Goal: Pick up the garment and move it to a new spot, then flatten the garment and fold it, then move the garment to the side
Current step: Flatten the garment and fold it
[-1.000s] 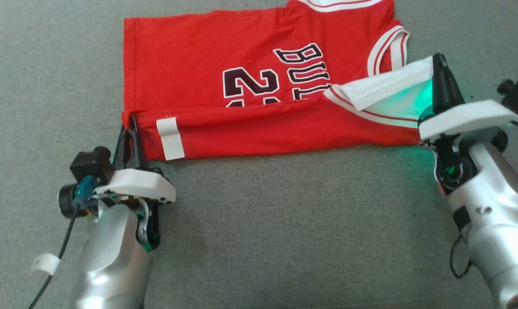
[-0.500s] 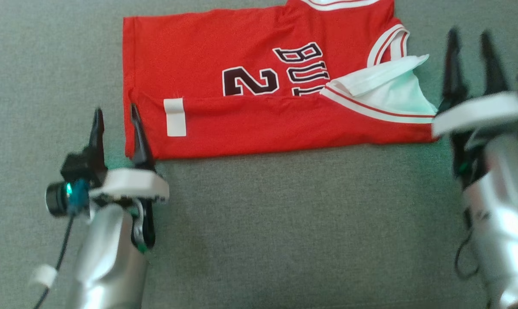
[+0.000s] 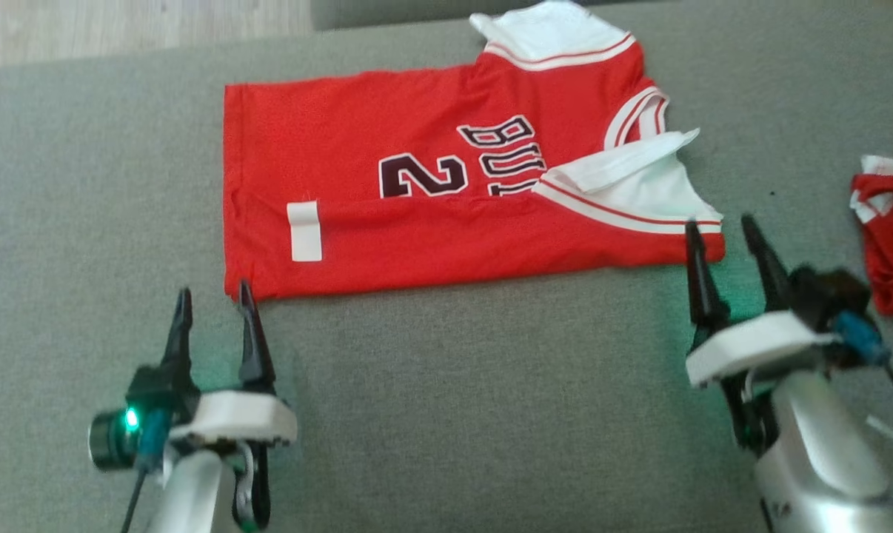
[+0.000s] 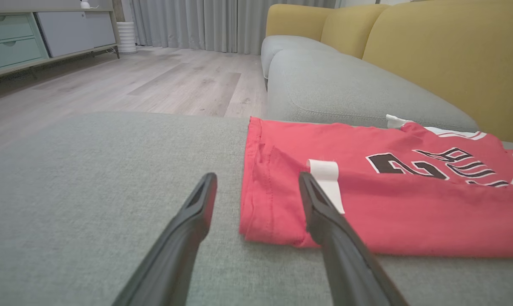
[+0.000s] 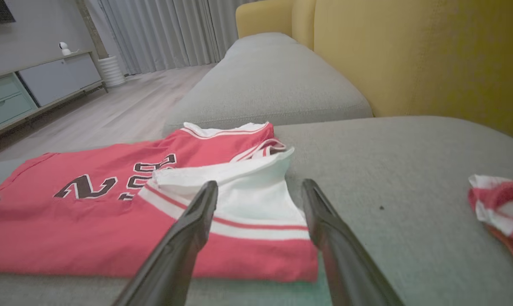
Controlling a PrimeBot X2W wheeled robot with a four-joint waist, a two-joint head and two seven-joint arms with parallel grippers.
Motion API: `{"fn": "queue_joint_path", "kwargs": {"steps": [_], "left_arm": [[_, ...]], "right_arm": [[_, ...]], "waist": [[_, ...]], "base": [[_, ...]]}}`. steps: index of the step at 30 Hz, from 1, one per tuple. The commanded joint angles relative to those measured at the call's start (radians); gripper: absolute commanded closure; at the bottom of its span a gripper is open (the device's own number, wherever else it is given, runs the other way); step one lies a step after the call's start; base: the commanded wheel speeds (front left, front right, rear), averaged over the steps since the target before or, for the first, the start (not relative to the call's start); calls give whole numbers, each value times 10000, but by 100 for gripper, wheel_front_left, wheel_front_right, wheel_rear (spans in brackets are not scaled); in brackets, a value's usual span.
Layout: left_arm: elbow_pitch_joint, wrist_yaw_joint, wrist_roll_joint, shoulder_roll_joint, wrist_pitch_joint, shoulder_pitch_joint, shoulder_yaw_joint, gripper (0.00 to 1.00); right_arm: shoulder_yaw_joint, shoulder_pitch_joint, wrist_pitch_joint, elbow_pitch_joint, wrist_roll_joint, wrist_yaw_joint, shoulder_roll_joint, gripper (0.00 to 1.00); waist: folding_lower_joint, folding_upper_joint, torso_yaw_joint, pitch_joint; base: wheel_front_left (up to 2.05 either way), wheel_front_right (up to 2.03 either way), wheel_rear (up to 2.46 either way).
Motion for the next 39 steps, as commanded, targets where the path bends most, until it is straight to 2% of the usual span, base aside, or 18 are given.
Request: {"fn": "queue_joint_path", "kwargs": {"steps": [1, 11, 19, 27, 32, 39], "left_arm": [[-391, -36, -49, 185, -53, 171, 270, 0], [-519, -7, -386, 185, -53, 1091, 122, 0], [-273, -276, -279, 185, -53, 422, -25, 0], [769, -505, -425, 185, -53, -1049, 176, 0], [1800, -453, -479, 185, -53, -1666, 321, 0], [3142, -954, -886, 185, -53, -2039, -113, 0]], "right_arm": [[88, 166, -93, -315, -9, -7, 109, 0], [74, 784, -93, -160, 22, -7, 313, 0], [125, 355, -93, -55, 74, -7, 220, 0], [-59, -593, -93, 245, 195, -7, 193, 0], [-234, -1002, -93, 727, 66, -7, 243, 0], [-540, -1348, -93, 2086, -390, -7, 369, 0]], "waist": [[2, -1, -67, -269], [2, -1, -194, -631], [2, -1, -157, -62], [2, -1, -113, 880], [2, -1, -116, 1292], [2, -1, -107, 1492]], "base": [[0, 0, 0], [0, 0, 0], [0, 0, 0], [0, 0, 0], [0, 0, 0], [0, 0, 0]]}}
